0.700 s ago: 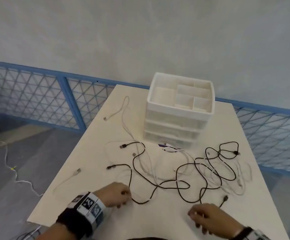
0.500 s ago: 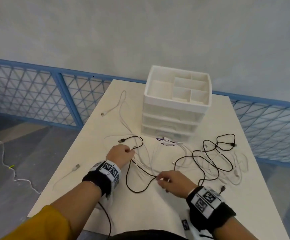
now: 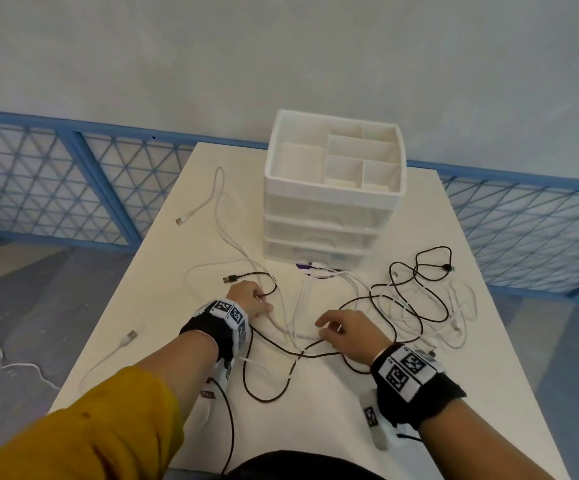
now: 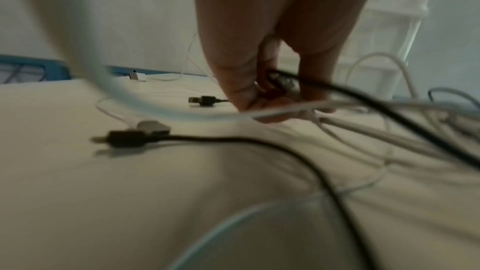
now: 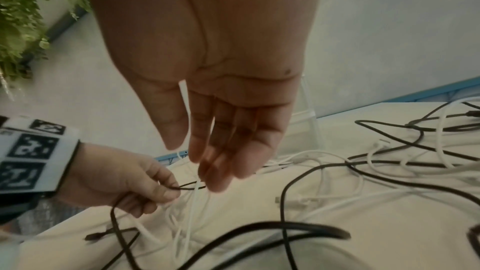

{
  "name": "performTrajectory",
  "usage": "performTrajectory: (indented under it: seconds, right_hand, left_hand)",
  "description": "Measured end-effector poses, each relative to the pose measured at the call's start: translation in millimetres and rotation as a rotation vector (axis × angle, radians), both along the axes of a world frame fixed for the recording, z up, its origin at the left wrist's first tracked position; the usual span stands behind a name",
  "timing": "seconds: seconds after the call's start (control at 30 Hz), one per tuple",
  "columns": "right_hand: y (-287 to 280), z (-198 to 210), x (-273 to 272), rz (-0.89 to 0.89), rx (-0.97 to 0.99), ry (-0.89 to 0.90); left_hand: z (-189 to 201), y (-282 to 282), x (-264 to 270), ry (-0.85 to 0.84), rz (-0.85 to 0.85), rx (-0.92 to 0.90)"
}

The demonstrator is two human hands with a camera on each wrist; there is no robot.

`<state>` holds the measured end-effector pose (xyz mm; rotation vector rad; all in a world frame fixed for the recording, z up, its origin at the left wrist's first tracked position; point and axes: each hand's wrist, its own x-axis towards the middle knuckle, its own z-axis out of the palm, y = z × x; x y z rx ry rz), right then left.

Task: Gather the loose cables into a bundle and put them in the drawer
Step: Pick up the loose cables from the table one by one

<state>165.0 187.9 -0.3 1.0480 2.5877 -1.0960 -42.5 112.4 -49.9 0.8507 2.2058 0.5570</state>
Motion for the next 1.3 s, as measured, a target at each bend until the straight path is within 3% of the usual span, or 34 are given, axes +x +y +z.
performTrajectory:
  seconds: [0.1, 0.17, 0.3, 0.4, 0.5, 0.57, 0.7, 0.83, 0.87, 0.97, 1.03, 1.17, 1.23, 1.3]
  right_hand:
    - [5, 3, -15, -0.036, 0.071, 0.132]
    - [5, 5, -27, -0.066, 0.089, 0.272]
    - [6, 4, -47, -0.058, 0.125, 0.411]
    - [13, 14, -47, -0.184, 0.093, 0.489]
    - [23, 27, -40, -0.507, -0.162, 0.660]
    - [25, 37, -41, -0.641, -0.427, 0.738]
    - [30, 61, -50, -0.618, -0.826, 0.809]
    - [40, 83, -47, -0.543, -0.863, 0.963]
    - [42, 86, -45, -0.511, -0.852, 0.981]
    - [34, 87, -41, -0.416, -0.792, 0.961]
    - [24, 83, -42, -0.354, -0.731, 0.917]
    - [8, 75, -48, -0.272, -0.525, 0.737]
    - [4, 74, -52, -0.196, -0.455, 0.653]
    - [1, 75, -56, -0.135, -0.397, 0.589]
  left_hand:
    - [22, 2, 8, -0.228, 0.118, 0.320]
    - [43, 3, 18, -0.354, 0.105, 0.471]
    - [72, 5, 30, -0.499, 0.033, 0.635]
    - [81, 0, 23, -0.555, 0.139, 0.700]
    - [84, -5, 17, -0.432, 0.254, 0.823]
    - [90, -7, 26, -0.279, 0.146, 0.880]
    - [97, -5, 68, -0.058, -0.271, 0.888]
    - [85, -12, 80, -0.050, -0.422, 0.746]
    - [85, -13, 78, -0.141, -0.356, 0.740]
    - [101, -9, 65, -0.552, 0.114, 0.817]
    - [114, -3, 59, -0.716, 0.309, 0.841]
    - [126, -4, 62, -0.554, 0.354, 0.864]
    - [124, -7, 65, -0.468, 0.340, 0.800]
    - [122, -12, 62, -0.491, 0.278, 0.697]
